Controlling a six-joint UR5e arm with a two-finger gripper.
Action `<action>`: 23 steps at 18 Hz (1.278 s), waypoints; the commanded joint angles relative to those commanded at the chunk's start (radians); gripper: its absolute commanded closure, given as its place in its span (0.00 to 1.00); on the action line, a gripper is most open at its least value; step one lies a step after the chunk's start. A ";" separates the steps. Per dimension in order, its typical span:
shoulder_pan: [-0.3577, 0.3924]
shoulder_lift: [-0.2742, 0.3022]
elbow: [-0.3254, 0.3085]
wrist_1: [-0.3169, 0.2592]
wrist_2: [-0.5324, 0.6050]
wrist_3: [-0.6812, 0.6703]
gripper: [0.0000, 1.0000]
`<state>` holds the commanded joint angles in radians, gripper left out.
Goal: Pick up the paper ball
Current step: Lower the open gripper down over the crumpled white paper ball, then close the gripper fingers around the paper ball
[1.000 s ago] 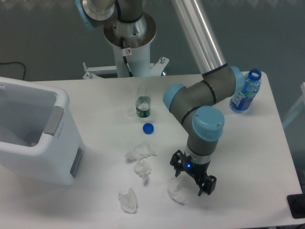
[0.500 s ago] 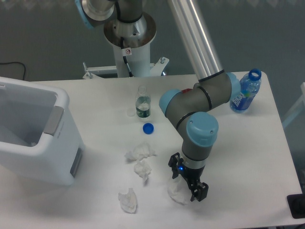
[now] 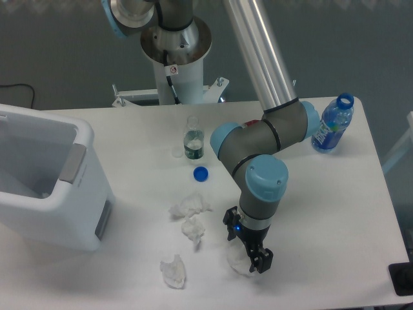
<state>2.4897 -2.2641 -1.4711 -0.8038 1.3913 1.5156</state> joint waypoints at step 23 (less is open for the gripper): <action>-0.029 -0.041 0.022 0.002 0.055 -0.014 0.62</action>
<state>2.4605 -2.3056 -1.4496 -0.8023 1.4465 1.5018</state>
